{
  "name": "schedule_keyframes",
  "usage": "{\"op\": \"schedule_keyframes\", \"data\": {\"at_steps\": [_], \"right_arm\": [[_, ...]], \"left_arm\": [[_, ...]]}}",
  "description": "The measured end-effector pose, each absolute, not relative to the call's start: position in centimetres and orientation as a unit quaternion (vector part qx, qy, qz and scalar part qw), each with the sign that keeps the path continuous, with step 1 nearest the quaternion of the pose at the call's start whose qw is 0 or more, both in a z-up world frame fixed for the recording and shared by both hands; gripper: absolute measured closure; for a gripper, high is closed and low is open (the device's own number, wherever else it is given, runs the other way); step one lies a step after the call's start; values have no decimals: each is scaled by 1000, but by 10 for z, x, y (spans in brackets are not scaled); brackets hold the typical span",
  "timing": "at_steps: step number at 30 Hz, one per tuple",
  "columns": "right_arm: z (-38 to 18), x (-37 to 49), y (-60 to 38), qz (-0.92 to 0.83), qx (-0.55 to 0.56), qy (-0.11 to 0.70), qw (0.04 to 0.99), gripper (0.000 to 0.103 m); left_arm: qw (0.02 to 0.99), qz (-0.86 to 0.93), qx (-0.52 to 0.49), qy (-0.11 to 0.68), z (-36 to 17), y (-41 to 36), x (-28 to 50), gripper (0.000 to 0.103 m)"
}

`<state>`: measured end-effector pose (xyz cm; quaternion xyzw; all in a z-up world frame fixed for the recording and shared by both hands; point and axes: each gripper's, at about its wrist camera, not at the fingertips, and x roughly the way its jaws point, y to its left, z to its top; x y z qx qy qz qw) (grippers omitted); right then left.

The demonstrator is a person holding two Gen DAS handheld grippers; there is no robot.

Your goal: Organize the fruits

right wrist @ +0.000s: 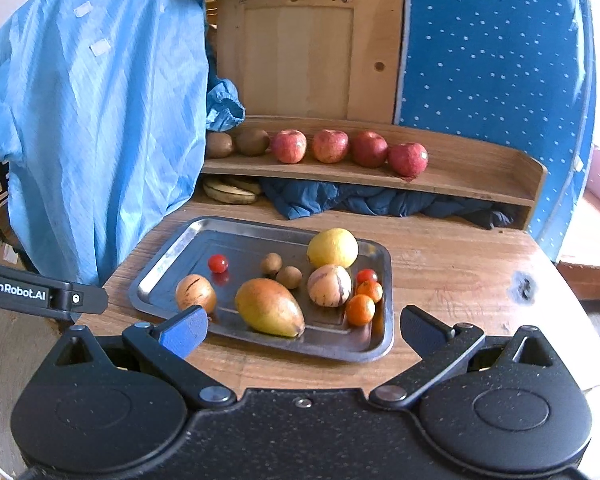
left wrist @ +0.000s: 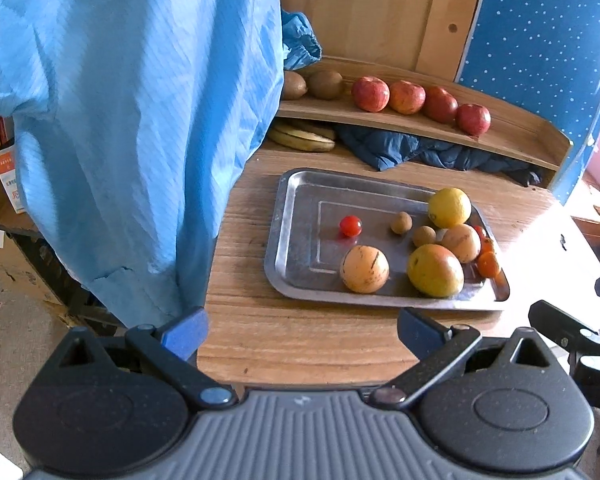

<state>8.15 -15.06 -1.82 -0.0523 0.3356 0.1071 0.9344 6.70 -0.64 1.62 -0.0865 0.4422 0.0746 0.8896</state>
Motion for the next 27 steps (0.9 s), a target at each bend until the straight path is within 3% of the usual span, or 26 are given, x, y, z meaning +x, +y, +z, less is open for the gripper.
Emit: {"op": "schedule_keyframes", "data": {"at_steps": [27], "right_arm": [[-23, 44, -135, 96, -42, 357, 928, 1]], "left_arm": [[905, 44, -70, 416, 24, -6, 30, 1]]}}
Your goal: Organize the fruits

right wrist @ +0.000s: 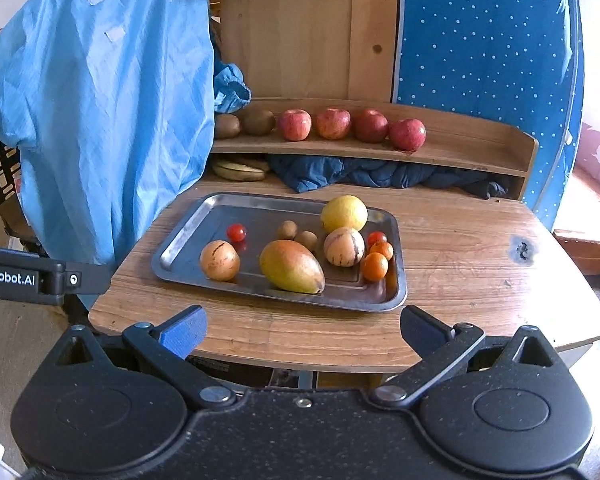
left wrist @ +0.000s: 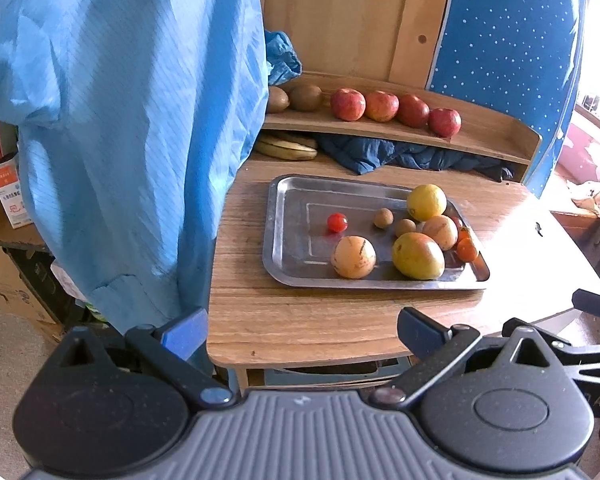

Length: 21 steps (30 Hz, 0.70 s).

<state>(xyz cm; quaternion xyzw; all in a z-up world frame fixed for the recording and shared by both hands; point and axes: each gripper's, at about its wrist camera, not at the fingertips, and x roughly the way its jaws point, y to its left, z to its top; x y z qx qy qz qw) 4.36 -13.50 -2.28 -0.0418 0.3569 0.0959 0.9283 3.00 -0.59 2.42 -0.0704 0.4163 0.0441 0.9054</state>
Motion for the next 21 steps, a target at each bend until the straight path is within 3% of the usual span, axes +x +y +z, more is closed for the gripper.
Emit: {"op": "schedule_keyframes", "data": {"at_steps": [21], "right_arm": [[-27, 46, -139, 82, -34, 364, 927, 1]], "left_arm": [[901, 44, -67, 427, 21, -6, 29, 1]]}}
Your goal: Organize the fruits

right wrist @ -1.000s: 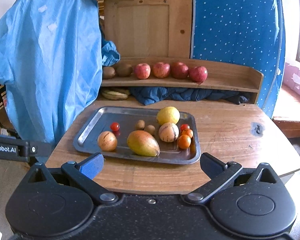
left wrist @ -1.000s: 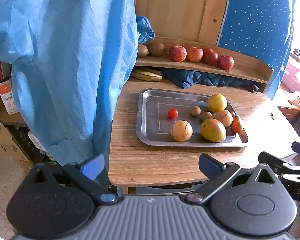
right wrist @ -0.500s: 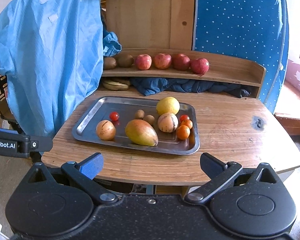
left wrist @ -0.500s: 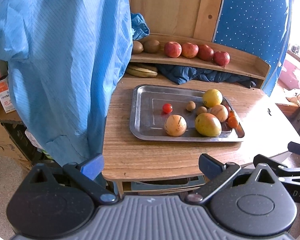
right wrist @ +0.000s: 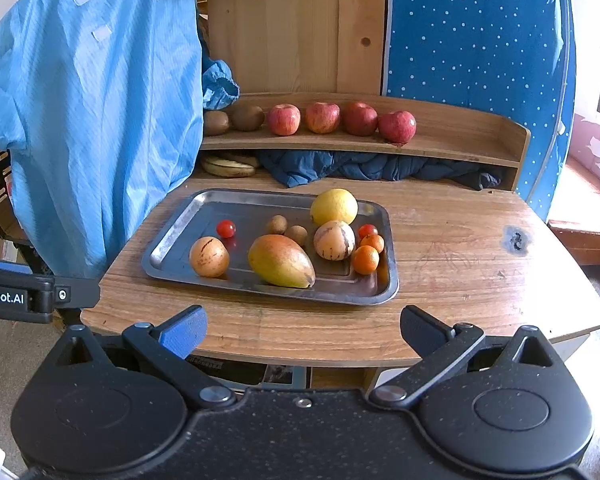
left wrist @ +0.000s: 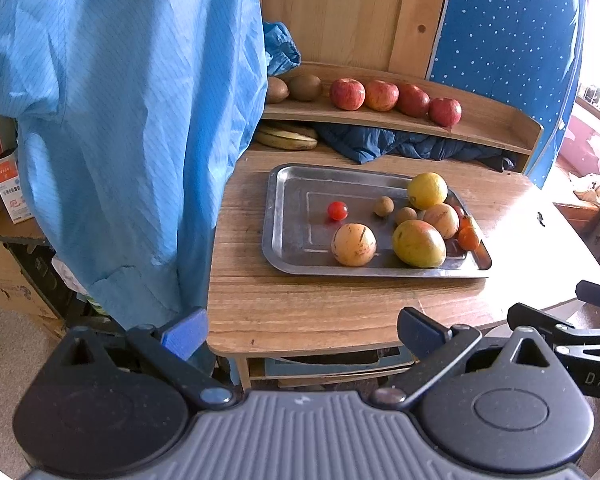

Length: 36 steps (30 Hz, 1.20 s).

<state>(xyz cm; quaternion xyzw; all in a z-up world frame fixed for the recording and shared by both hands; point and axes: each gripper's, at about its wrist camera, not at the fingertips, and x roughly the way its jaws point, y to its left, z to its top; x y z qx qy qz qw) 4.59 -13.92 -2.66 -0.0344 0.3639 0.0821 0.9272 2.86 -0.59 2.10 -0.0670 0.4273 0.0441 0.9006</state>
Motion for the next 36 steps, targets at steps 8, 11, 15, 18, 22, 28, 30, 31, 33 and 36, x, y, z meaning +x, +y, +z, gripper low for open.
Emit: {"op": "schedule_keyframes", "data": {"at_steps": [8, 11, 15, 18, 22, 28, 30, 31, 33, 36], "right_arm": [[-28, 47, -139, 79, -34, 365, 927, 1], [-28, 47, -139, 80, -34, 365, 927, 1], [-28, 47, -139, 80, -35, 364, 927, 1], [-28, 47, -139, 81, -35, 364, 927, 1], [-28, 47, -139, 82, -36, 365, 927, 1], [-28, 47, -141, 81, -34, 364, 927, 1], [-28, 47, -141, 81, -34, 364, 927, 1], [-29, 47, -141, 81, -34, 364, 927, 1], [-29, 48, -142, 81, -34, 365, 927, 1], [-30, 48, -142, 80, -34, 367, 926, 1]], "left_arm": [[900, 45, -72, 428, 20, -5, 28, 1], [899, 45, -73, 429, 19, -5, 28, 1], [899, 44, -74, 429, 19, -4, 27, 1], [899, 45, -76, 430, 19, -4, 27, 1], [898, 46, -78, 430, 19, -4, 27, 1], [898, 45, -76, 430, 19, -3, 28, 1], [898, 44, -76, 430, 19, -4, 29, 1], [898, 43, -75, 431, 18, -4, 29, 1], [899, 43, -75, 430, 19, -5, 29, 1], [899, 43, -72, 430, 19, -6, 29, 1]]}}
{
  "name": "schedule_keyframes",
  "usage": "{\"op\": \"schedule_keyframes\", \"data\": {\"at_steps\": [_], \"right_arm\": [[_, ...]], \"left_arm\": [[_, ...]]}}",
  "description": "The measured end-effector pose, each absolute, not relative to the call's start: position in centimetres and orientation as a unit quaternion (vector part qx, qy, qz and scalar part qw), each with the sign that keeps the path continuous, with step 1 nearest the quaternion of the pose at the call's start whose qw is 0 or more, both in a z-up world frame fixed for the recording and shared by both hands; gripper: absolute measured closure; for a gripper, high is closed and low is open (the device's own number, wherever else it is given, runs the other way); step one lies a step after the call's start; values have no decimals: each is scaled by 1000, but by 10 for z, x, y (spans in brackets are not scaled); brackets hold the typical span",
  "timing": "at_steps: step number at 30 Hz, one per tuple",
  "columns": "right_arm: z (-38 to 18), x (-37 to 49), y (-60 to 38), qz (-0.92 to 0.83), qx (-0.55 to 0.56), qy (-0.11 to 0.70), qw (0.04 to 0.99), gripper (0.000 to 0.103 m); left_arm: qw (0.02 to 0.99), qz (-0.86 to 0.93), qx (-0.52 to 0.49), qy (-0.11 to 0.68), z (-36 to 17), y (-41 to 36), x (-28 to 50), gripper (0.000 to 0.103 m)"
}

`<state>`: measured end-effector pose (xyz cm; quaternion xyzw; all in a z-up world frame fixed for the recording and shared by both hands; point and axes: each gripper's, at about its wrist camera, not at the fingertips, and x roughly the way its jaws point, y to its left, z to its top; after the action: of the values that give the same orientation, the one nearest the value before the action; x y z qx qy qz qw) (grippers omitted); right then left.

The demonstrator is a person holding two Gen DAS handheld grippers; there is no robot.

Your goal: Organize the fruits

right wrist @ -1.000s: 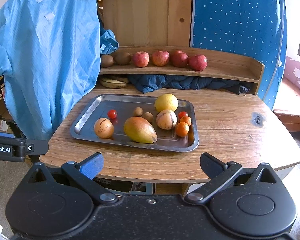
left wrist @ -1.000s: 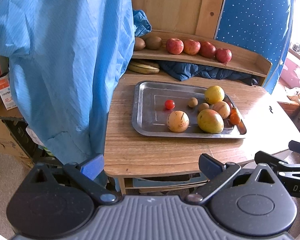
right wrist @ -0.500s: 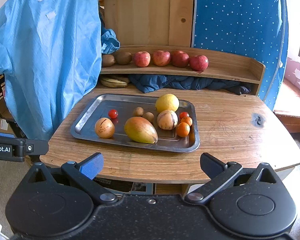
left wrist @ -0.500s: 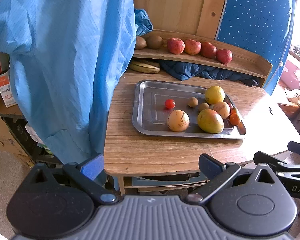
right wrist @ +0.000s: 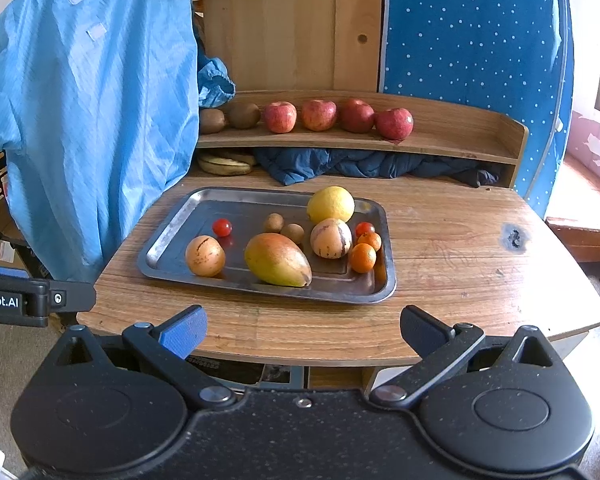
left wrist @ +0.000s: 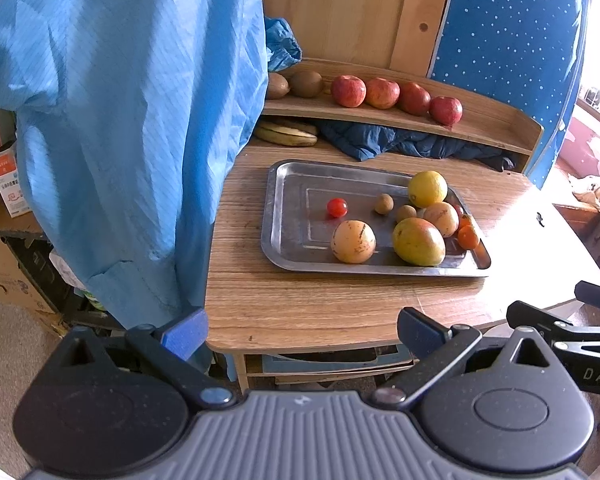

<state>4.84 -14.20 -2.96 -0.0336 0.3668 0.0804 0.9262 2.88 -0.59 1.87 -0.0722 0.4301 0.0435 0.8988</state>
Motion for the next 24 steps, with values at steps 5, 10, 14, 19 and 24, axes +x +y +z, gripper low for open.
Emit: {"op": "schedule_keyframes", "data": {"at_steps": [5, 10, 14, 19, 24], "right_arm": [[-30, 49, -142, 80, -34, 367, 926, 1], [-30, 51, -142, 81, -35, 368, 926, 1], [-30, 51, -142, 80, -34, 368, 926, 1], [-32, 53, -141, 82, -37, 370, 925, 1], [-33, 56, -140, 84, -39, 374, 923, 1]], "left_arm": [[899, 46, -64, 430, 19, -9, 29, 1], [898, 49, -64, 432, 18, -9, 31, 1], [897, 52, -67, 433, 18, -8, 31, 1], [896, 54, -65, 435, 16, -7, 34, 1], [894, 58, -62, 439, 14, -8, 35, 1]]}}
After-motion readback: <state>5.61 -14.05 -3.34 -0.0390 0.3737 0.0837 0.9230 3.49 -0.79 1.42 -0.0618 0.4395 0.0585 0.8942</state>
